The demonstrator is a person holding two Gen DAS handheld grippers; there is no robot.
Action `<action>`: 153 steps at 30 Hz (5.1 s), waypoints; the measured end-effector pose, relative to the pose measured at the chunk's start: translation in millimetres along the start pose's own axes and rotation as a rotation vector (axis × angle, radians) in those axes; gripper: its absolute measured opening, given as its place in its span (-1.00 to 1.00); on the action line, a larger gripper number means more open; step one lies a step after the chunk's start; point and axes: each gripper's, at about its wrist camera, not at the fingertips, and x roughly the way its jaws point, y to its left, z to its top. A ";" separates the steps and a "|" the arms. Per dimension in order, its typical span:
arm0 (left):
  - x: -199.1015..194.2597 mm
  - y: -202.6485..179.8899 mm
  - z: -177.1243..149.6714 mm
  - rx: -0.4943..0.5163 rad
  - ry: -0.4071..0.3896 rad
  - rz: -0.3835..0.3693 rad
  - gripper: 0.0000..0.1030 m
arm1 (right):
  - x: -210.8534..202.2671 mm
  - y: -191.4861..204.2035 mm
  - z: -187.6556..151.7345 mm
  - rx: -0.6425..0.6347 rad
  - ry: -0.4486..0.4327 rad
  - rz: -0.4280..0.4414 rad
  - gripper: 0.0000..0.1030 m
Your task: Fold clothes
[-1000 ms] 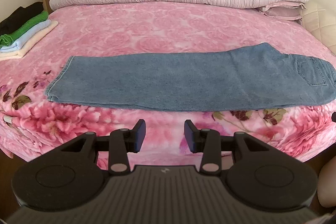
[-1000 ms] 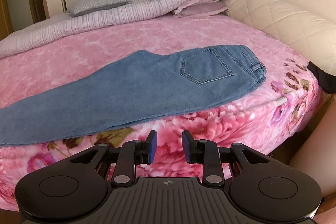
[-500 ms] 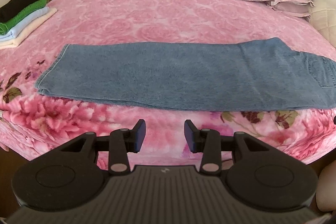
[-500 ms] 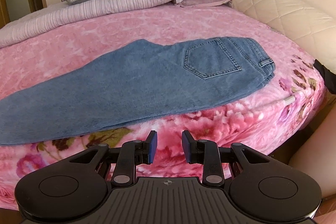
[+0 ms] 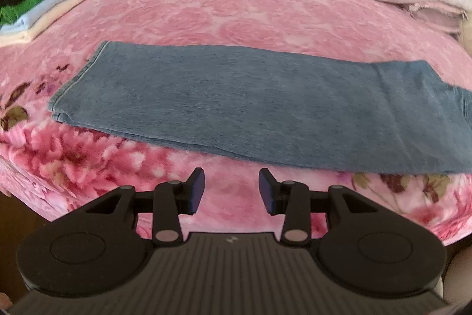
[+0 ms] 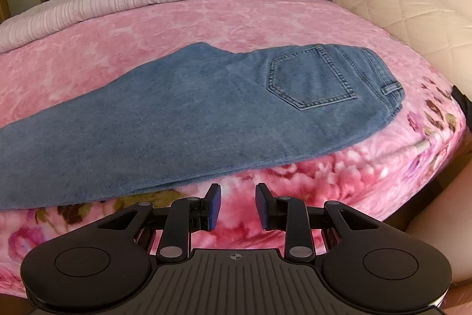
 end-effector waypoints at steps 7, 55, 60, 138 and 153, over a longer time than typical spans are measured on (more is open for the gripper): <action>6.5 68.4 -1.0 -0.252 -0.018 -0.087 -0.30 | 23.7 -30.0 -3.5 0.206 0.048 0.170 -0.42; 30.5 131.8 31.2 -0.635 -0.396 -0.031 -0.82 | 55.5 -81.6 18.3 0.353 0.003 0.318 -0.42; -2.2 31.2 64.4 -0.265 -0.451 -0.140 -0.83 | 48.4 -110.9 14.1 0.363 -0.051 0.276 -0.42; 71.8 -98.4 74.7 0.132 0.030 -0.632 -0.65 | 79.5 -154.5 41.5 0.650 -0.200 0.217 -0.85; 83.5 -154.8 75.0 0.257 0.065 -0.549 -0.62 | 84.0 -165.7 57.3 0.411 -0.301 0.287 -0.87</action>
